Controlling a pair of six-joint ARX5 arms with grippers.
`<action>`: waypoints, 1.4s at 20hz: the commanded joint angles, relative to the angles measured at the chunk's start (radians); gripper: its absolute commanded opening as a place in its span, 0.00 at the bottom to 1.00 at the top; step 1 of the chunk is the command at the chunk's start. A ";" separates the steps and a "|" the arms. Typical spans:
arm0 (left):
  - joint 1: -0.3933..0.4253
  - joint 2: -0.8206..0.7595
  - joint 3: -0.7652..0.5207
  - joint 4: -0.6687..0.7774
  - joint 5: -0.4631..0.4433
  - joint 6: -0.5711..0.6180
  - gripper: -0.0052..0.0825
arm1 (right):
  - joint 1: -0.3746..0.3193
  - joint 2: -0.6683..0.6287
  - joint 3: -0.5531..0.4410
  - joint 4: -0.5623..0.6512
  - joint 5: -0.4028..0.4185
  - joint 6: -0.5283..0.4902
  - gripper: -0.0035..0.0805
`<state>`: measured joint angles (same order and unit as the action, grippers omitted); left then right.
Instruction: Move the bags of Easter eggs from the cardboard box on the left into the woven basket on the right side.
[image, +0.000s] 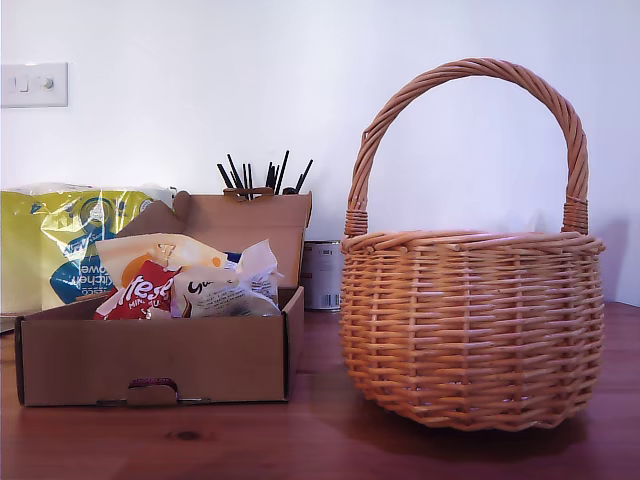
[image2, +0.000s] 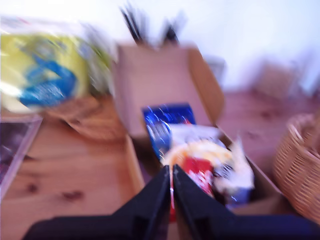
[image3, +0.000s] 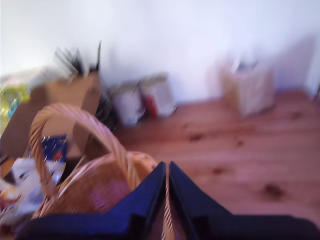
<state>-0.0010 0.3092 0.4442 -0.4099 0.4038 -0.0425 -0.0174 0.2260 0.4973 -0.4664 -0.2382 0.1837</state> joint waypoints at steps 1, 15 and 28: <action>-0.016 0.097 0.054 -0.044 0.079 0.106 0.03 | 0.004 0.055 0.037 -0.021 -0.069 0.004 0.03; -0.210 0.903 0.610 -0.188 0.013 0.655 0.93 | 0.004 0.236 0.089 0.021 -0.206 0.026 0.03; -0.218 1.368 0.834 -0.292 0.033 0.785 0.93 | 0.004 0.304 0.089 0.051 -0.206 -0.009 0.03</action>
<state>-0.2157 1.6611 1.2701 -0.6979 0.4328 0.7307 -0.0174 0.5297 0.5758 -0.4271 -0.4389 0.1822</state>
